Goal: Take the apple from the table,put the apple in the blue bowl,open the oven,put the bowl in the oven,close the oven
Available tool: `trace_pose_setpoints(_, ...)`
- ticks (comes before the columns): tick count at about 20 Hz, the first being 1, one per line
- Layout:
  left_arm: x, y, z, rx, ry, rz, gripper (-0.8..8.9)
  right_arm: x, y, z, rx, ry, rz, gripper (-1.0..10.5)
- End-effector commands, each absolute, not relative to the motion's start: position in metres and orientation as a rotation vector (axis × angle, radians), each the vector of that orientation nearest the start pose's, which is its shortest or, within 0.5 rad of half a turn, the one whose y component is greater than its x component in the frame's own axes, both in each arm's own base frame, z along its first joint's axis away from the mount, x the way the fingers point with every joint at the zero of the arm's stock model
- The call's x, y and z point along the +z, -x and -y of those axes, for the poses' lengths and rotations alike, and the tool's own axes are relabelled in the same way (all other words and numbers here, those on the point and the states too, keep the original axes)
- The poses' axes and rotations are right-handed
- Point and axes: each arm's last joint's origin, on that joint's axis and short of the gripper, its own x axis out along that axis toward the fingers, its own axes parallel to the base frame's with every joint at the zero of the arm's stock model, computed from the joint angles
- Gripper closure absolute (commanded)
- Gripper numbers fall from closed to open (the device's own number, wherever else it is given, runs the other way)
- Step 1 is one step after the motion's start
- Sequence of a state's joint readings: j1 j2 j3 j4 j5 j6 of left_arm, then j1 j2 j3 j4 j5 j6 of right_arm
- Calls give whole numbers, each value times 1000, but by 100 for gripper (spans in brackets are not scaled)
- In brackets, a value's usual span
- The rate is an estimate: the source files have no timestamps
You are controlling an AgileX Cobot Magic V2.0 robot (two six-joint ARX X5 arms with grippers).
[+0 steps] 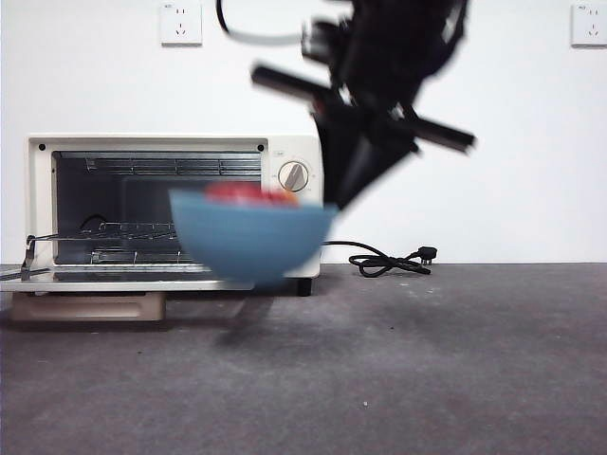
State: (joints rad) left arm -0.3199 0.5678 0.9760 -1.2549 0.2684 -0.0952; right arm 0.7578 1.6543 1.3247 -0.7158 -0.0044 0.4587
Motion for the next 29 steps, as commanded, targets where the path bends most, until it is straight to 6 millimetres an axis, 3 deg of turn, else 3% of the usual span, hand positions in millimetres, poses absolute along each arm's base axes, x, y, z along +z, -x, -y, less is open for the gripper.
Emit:
trace_pose_setpoints(1, 328, -57, 27, -513, 74, -859, 819, 284, -260, -247, 466, -57, -1056, 959)
trace_pose_setpoints(5, 331, -64, 29, -520, 76, -807, 819, 311, -291, -275, 460, -40, -1041, 958)
trace_pose_setpoints(8, 331, -67, 31, -518, 75, -818, 819, 320, -316, -299, 462, -45, -1033, 958)
trace_pose_setpoints(14, 331, -68, 31, -518, 75, -819, 819, 302, -360, -329, 406, -106, -1048, 959)
trace_pose_setpoints(19, 331, -69, 31, -518, 75, -818, 819, 285, -381, -331, 335, -220, -1042, 959)
trace_pose_setpoints(25, 331, -69, 31, -520, 71, -816, 819, 282, -394, -322, 260, -281, -1013, 959)
trace_pose_setpoints(29, 331, -69, 31, -521, 69, -815, 819, 268, -402, -319, 236, -307, -1045, 958)
